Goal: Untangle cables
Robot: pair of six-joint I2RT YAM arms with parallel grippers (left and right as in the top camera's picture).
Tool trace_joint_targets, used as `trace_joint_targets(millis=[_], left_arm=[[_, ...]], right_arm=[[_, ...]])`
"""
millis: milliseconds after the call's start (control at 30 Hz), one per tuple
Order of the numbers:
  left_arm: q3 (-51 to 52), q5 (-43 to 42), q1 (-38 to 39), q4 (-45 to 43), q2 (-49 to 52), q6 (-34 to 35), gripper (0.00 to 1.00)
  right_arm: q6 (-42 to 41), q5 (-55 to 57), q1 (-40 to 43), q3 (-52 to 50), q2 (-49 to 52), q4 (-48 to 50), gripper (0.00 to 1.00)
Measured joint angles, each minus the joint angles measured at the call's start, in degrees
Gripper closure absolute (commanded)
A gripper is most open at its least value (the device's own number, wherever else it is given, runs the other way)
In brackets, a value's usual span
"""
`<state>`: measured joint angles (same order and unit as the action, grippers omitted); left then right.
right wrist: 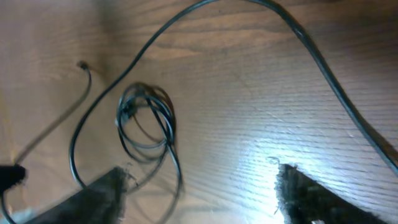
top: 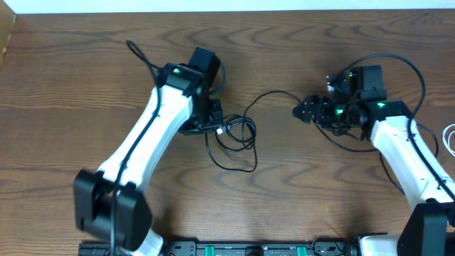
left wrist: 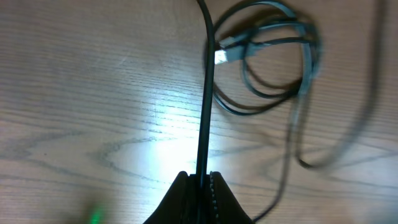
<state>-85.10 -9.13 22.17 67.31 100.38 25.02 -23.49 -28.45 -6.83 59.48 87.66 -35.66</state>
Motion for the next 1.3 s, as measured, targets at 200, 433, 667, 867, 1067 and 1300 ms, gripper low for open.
trace_joint_targets(millis=[200, 433, 667, 867, 1067, 1300], left_arm=[[-0.57, -0.26, -1.09, 2.36, 3.67, -2.91, 0.31], [-9.60, -0.92, -4.15, 7.89, 3.65, -3.67, 0.30], [-9.79, -6.16, 1.33, 3.15, 3.65, -3.43, 0.30], [-7.32, -7.30, 6.27, -2.51, 3.67, -0.11, 0.30], [-3.28, -3.80, 9.51, -4.76, 4.70, 2.01, 0.34], [1.49, 5.77, 9.75, -7.04, 8.02, 3.13, 0.43]], right_arm=[[-0.13, 5.38, -4.26, 0.00, 0.00, 0.35, 0.48], [-0.11, 5.49, -4.46, 0.00, 0.00, 2.23, 0.50], [1.88, 5.77, -4.46, 0.00, 0.00, 3.80, 0.44], [3.23, 6.14, -4.46, 0.00, 0.00, 2.49, 0.41], [3.69, 6.34, -4.83, -0.02, 0.00, 2.49, 0.41], [4.59, 6.93, -7.54, -0.02, 0.00, 2.49, 0.42]])
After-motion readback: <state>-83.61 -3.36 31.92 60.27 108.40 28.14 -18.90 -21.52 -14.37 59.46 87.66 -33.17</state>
